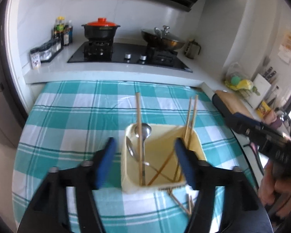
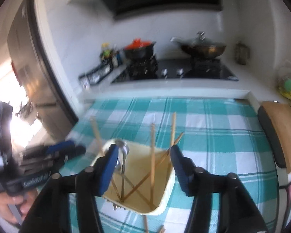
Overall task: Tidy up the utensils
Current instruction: 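Carry both chopsticks over the cream caddy and open both tools to drop them in, then move both open tools back over the remaining chopsticks on the cloth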
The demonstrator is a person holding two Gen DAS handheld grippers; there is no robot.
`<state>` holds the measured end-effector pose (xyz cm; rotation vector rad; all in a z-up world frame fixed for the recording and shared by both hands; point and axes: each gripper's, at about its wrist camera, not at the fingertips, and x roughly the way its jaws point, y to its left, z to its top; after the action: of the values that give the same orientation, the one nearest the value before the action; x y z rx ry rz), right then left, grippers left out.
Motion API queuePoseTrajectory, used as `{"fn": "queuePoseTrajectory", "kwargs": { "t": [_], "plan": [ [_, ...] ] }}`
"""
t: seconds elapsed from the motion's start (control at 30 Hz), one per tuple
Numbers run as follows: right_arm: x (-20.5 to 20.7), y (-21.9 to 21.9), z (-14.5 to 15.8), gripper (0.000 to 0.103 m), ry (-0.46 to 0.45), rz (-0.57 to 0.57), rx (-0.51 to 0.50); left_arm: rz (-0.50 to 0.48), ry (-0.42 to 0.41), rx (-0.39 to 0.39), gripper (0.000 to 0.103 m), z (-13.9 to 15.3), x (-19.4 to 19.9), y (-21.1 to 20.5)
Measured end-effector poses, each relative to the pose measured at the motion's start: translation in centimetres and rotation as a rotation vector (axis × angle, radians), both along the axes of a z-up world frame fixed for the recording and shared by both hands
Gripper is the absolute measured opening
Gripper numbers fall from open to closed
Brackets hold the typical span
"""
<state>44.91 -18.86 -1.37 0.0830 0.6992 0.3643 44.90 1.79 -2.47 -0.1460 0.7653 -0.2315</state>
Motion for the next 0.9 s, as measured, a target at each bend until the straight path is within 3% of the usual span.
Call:
{"fn": "queuePoseTrajectory", "kwargs": {
  "t": [0.13, 0.23, 0.4, 0.57, 0.67, 0.77, 0.9],
  "plan": [
    [-3.7, -2.0, 0.8, 0.059, -0.035, -0.003, -0.063, -0.057, 0.022, 0.101, 0.088, -0.4, -4.4, 0.5],
    [-6.5, -3.6, -0.6, 0.06, -0.027, 0.012, -0.157, -0.085, 0.085, 0.145, 0.091, -3.2, -8.0, 0.5],
    [-12.5, -7.2, -7.7, 0.06, 0.06, -0.002, -0.289, -0.069, 0.146, 0.177, 0.091, -9.6, -13.1, -0.9],
    [-17.0, -11.0, -16.3, 0.06, 0.28, -0.125, -0.269, 0.012, 0.163, 0.193, 0.089, -16.0, -16.0, -3.0],
    [-19.3, -12.2, -18.2, 0.06, 0.264, -0.189, -0.265, 0.015, 0.186, 0.201, 0.089, -18.7, -16.7, -4.4],
    [-20.2, -12.5, -18.6, 0.06, 0.199, -0.234, -0.303, 0.03, 0.134, 0.244, 0.09, -18.6, -17.2, -5.0],
    [-19.6, -13.6, -19.5, 0.06, 0.211, -0.273, -0.261, 0.043, 0.151, 0.214, 0.092, -19.0, -17.0, -4.4]
  ]
}}
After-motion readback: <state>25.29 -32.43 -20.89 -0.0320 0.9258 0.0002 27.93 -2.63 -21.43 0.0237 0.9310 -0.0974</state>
